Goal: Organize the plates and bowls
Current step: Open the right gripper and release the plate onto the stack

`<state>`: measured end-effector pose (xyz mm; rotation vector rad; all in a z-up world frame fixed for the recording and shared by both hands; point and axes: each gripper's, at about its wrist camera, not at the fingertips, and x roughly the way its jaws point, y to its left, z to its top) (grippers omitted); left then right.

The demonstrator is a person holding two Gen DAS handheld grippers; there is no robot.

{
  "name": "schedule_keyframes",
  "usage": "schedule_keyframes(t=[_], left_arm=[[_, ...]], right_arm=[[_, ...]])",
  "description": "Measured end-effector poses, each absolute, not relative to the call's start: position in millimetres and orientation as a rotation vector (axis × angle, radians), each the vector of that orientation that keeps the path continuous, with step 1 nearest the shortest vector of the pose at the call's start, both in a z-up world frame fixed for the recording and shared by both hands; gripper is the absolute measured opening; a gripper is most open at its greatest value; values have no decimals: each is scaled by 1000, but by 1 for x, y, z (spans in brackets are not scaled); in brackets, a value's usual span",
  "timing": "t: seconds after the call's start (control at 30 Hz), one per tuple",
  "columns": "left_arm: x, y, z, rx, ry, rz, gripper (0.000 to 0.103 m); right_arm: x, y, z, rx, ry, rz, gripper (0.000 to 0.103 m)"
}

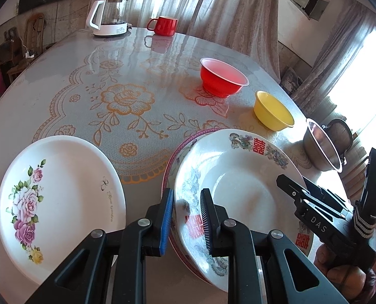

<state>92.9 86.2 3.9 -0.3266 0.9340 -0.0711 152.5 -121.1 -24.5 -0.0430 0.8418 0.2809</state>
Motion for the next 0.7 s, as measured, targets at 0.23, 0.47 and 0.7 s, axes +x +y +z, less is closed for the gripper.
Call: schedule_keyframes(t=[0.23, 0.47, 0.7], left_arm=[[86, 85, 10, -300, 904, -70, 22], [79, 88, 11, -292, 888, -54, 24], [72, 83, 8, -244, 876, -43, 24]], right_arm=[[149, -146, -17, 104, 859, 292, 47], [126, -167, -18, 170, 881, 263, 34], [110, -149, -16, 57, 821, 236, 13]])
